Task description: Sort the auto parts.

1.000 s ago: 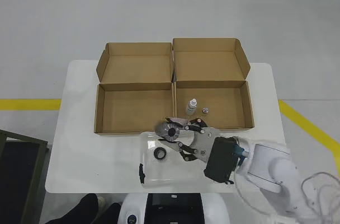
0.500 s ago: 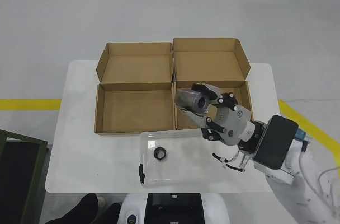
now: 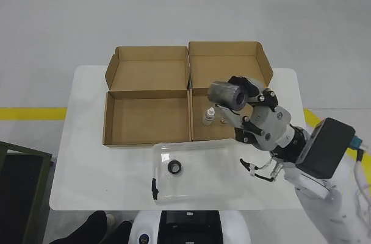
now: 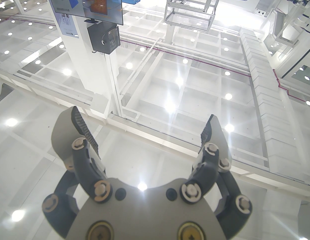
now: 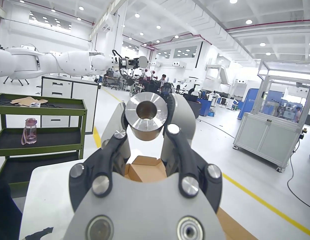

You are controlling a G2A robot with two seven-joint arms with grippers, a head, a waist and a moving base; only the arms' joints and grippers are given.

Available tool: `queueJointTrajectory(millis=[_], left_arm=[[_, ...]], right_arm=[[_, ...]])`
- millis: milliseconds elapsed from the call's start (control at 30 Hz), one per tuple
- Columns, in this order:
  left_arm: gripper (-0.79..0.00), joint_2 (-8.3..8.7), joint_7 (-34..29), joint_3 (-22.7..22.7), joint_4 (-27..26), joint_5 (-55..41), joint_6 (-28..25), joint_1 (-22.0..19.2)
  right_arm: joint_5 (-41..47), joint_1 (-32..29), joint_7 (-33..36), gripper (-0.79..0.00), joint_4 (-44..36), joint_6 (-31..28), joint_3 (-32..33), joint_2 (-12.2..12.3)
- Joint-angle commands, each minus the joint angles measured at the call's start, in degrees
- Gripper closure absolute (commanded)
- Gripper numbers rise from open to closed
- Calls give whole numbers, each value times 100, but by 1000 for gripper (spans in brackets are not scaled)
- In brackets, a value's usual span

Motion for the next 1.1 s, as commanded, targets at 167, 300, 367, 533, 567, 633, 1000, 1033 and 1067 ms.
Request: queueJointTrajectory(millis=[167,300,367,533,567,633,1000,1033,1067], left_arm=[[-785,0,0,0,0,0,0,0],[-785,0,0,0,0,0,0,0],[-785,0,0,0,0,0,0,0],[-785,0,0,0,0,0,0,0],[-785,0,0,0,0,0,0,0],[-785,0,0,0,0,0,0,0],[-785,0,0,0,0,0,0,0],[-785,0,0,0,0,0,0,0],[-785,0,0,0,0,0,0,0]], right_arm=[[-207,141,196,0,295,80,-353,-69],[-357,231,347,0,472,139,-630,-118],[-434,271,406,0,556,177,-768,-145],[-764,357,607,0,778,247,-1119,-209],[-832,367,646,0,826,264,-1190,-222],[-959,388,738,0,935,304,-1337,-250],[-1433,699,1360,0,1753,418,-2089,-441],[-1465,736,1416,0,1825,445,-2126,-458],[-1501,779,1484,0,1895,474,-2159,-475]])
